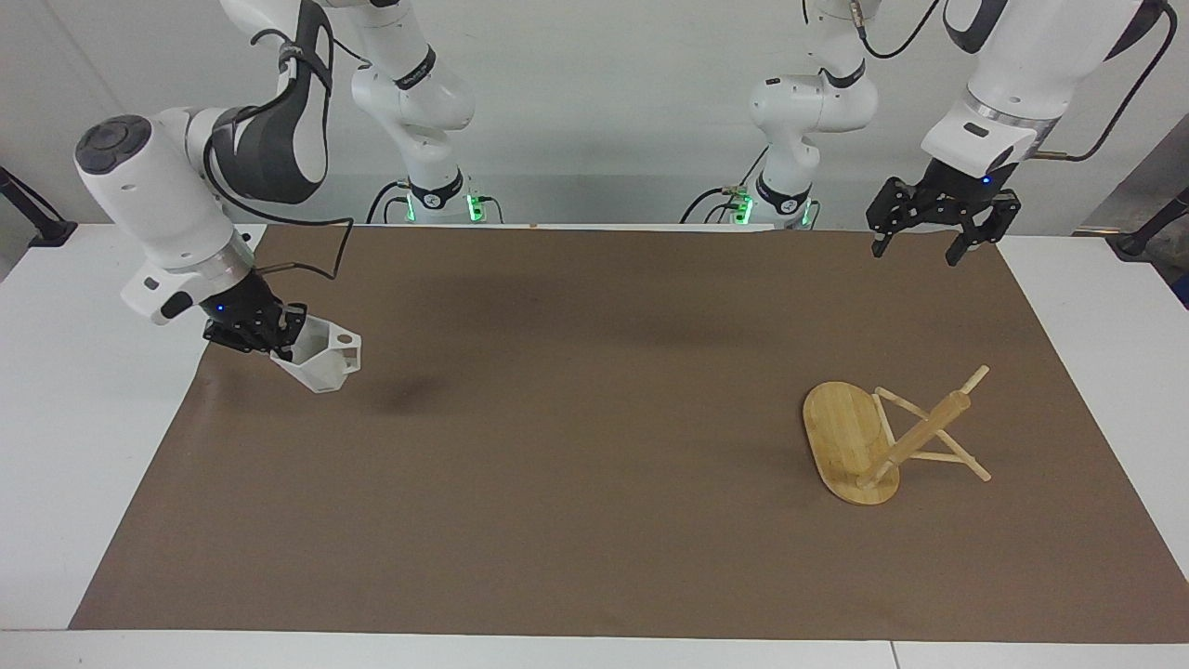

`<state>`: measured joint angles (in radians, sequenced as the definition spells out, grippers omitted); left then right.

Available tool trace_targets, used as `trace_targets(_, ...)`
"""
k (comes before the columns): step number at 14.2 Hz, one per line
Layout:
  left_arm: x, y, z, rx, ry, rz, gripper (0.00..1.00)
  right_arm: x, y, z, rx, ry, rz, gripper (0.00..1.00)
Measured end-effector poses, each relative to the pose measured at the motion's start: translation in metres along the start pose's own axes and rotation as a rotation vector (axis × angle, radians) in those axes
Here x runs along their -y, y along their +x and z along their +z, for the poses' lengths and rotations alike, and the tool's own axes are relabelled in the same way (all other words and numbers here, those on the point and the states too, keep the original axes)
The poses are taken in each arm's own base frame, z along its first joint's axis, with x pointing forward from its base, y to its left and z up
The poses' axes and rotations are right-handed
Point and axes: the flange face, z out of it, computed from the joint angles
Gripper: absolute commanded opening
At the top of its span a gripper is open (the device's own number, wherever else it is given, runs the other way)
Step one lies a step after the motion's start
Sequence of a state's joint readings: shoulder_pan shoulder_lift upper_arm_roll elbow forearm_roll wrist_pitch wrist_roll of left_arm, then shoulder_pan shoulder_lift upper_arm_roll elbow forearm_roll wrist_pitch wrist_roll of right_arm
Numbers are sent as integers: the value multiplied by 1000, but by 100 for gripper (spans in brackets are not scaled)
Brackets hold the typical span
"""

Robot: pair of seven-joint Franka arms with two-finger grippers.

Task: Hang cup on rack
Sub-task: 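Lift the cup with the right gripper while the left gripper advances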

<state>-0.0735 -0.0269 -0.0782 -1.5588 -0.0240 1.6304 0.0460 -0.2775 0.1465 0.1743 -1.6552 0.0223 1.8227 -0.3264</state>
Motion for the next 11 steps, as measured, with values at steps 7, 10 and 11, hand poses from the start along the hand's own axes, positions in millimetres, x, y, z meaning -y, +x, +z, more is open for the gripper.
trace_targets(7, -10, 7, 6, -75, -41, 366, 100, 109, 6, -89, -116, 373, -79, 0)
trace_targets(10, -25, 5, 11, -128, -132, 489, 100, 138, 11, -98, -141, 534, -36, 0)
trace_targets(11, -27, 4, 14, -146, -154, 543, 100, 155, 12, -100, -129, 568, -23, 0)
